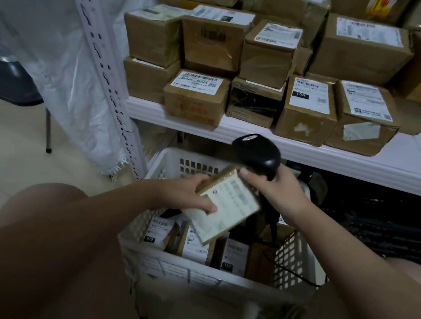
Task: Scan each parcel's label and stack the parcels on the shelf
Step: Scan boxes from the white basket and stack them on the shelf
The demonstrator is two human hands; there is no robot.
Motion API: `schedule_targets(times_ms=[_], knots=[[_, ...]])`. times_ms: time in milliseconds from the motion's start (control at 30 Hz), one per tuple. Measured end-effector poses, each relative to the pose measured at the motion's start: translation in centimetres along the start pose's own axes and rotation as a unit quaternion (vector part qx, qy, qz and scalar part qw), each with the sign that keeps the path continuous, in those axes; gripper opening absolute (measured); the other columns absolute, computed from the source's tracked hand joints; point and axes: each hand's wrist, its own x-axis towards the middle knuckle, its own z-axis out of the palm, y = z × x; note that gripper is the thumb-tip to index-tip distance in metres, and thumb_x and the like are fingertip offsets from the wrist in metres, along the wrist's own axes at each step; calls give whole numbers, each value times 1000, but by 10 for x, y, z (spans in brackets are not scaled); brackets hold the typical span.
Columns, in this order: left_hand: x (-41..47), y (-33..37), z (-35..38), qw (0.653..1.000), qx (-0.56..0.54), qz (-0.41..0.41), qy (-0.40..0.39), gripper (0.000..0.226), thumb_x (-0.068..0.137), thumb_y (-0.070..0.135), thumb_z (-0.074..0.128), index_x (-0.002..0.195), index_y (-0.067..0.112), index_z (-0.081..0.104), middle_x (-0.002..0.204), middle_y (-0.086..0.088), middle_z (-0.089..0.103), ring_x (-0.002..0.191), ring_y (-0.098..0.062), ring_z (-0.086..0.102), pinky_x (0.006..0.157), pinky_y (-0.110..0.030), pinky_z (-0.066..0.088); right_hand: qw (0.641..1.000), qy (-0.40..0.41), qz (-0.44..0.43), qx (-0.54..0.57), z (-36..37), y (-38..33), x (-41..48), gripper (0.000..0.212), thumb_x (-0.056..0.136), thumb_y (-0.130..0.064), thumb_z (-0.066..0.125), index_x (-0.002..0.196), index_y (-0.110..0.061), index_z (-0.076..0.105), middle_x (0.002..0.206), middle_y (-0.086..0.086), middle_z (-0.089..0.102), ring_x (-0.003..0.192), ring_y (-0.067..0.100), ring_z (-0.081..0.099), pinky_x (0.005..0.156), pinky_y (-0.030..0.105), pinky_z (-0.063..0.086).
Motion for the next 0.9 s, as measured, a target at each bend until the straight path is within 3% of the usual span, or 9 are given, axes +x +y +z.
schedule_targets(times_ms=[100, 167, 233, 300, 400, 567, 733, 900], knots=[[8, -10, 2, 987, -128, -11, 98, 22, 94, 22, 57, 115, 21, 52, 109, 1, 64, 89, -11, 63, 66, -19, 50, 992, 114, 36, 45, -2, 2, 0, 24, 86, -29, 72, 107, -23, 64, 101, -4, 68, 97, 10, 62, 85, 25, 49], [12, -20, 4, 978, -167, -26, 123, 27, 95, 28, 53, 120, 18, 57, 113, -3, 67, 93, -14, 67, 70, -24, 53, 991, 114, 66, 30, -4, 2, -4, 26, 86, -35, 71, 108, -25, 63, 101, -6, 66, 99, 11, 60, 88, 29, 45], [17, -31, 6, 973, -185, -55, 125, 36, 95, 32, 52, 128, 17, 54, 117, -4, 67, 96, -16, 68, 73, -26, 55, 991, 103, 87, 11, -3, -2, -8, 21, 86, -36, 70, 99, -21, 64, 91, -3, 66, 88, 14, 62, 77, 28, 47], [17, -38, 7, 968, -200, -80, 127, 38, 93, 30, 58, 128, 16, 55, 118, -4, 67, 94, -15, 68, 66, -22, 54, 992, 78, 97, 3, 2, -3, -14, 24, 88, -31, 69, 88, -7, 63, 71, 9, 63, 67, 24, 61, 62, 31, 48], [15, -44, 5, 955, -250, -80, 137, 36, 87, 22, 68, 120, 13, 60, 114, -8, 69, 90, -16, 69, 63, -23, 54, 995, 34, 90, -15, 6, -3, -20, 24, 89, -25, 67, 84, -2, 62, 64, 17, 59, 58, 30, 57, 52, 33, 48], [13, -42, -1, 930, -318, -51, 179, 31, 90, 12, 64, 120, 11, 57, 106, -4, 67, 88, -15, 66, 65, -25, 54, 997, 4, 75, -11, 7, -3, -24, 18, 90, -24, 66, 93, -6, 64, 64, 18, 60, 54, 27, 57, 49, 31, 49], [15, -44, -4, 917, -307, -49, 249, 32, 87, 15, 69, 118, 11, 60, 101, -2, 68, 80, -10, 65, 51, -18, 52, 998, -10, 61, 0, 7, -2, -24, 15, 90, -23, 66, 87, -8, 63, 61, 17, 59, 53, 27, 57, 49, 32, 49], [18, -49, -5, 918, -289, -55, 267, 41, 85, 18, 72, 123, 9, 60, 115, -9, 67, 81, -11, 66, 52, -18, 51, 999, -6, 54, 0, 7, 1, -22, 17, 90, -23, 66, 81, -10, 62, 59, 16, 59, 52, 27, 56, 50, 33, 49]])
